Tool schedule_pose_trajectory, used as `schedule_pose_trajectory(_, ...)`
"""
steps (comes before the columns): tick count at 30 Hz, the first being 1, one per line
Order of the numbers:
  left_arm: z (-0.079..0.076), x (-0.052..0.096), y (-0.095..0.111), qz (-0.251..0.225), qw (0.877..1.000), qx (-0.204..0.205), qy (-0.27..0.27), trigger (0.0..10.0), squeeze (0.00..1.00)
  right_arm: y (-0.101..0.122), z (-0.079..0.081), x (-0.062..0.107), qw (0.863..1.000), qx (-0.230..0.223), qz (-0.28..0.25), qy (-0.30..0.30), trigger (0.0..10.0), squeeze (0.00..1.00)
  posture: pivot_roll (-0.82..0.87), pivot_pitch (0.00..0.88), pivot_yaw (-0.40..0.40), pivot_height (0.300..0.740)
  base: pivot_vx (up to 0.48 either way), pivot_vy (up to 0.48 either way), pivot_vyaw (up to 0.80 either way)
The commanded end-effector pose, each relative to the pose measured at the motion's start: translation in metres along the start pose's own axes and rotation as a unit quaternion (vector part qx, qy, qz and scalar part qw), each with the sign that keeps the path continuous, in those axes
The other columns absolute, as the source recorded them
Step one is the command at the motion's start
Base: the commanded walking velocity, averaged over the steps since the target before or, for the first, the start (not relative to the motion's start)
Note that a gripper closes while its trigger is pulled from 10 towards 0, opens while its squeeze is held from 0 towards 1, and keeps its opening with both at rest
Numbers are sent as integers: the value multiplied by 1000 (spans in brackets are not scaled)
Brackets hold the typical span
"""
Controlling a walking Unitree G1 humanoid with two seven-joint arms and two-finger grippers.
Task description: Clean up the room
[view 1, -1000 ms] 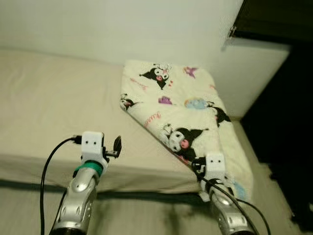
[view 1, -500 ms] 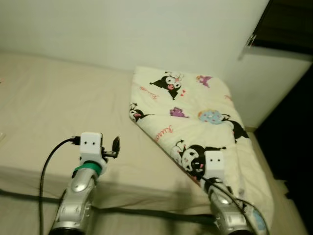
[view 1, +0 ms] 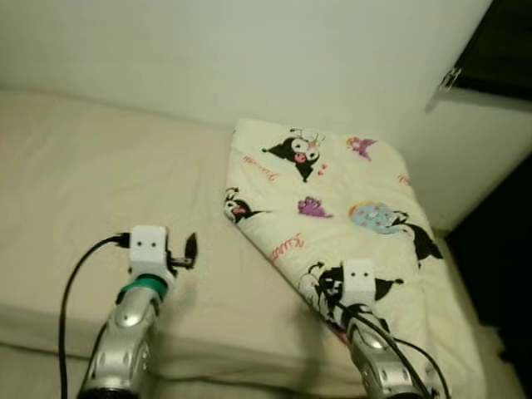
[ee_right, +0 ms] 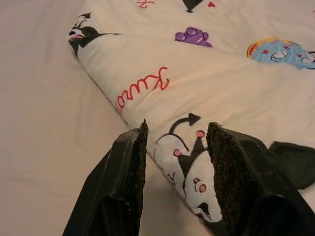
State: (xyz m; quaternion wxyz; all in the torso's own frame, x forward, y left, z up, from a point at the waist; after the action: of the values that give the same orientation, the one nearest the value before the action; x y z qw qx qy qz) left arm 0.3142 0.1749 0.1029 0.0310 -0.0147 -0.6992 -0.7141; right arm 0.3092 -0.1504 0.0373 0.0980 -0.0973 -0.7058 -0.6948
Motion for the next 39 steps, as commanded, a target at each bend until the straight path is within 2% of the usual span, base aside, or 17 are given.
schedule_pose_trajectory(1, -2, 0, -5, 11, 1000, -7, -2, 10000, 0, -8, -5, 3, 1000, 1, 14, -8, 10000, 0, 90, 0, -20, 740, 0, 0, 0)
schedule_pose_trajectory(6, -2, -1, -5, 10, 1000, -12, -3, 10000, 0, -8, -5, 3, 1000, 0, 14, -8, 10000, 0, 91, 0, -17, 740, 0, 0, 0)
schedule_pose_trajectory(28, -3, -2, -5, 14, 1000, -13, -6, 10000, 0, -8, -5, 3, 1000, 0, 13, -8, 10000, 0, 90, 0, -14, 740, 0, -348, 0)
schedule_pose_trajectory(31, -2, -2, -6, 17, 1000, 2, -1, 10000, 0, -9, -5, 3, 1000, 0, 13, -8, 10000, 0, 91, 0, -16, 740, 0, 0, 0)
schedule_pose_trajectory(39, -3, -2, -7, 25, 1000, 7, -1, 10000, 0, -8, -5, 2, 1000, 1, 13, -6, 10000, 0, 92, 0, -19, 740, 0, 0, 0)
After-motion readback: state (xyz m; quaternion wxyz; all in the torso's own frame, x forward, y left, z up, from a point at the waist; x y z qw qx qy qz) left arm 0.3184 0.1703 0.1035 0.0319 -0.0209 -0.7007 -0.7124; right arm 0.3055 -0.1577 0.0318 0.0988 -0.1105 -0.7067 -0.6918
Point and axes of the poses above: a point about 5 cm out from each wrist's last joint towards the gripper, its own x axis pointing back from the gripper into the wrist, its own y axis along the axis of the wrist's last joint, z = x × y, the point moved 1 cm from there along -x, pointing out of the wrist towards the gripper, and after that the axes turned 1 degree about -x, right-handed, at the moved point
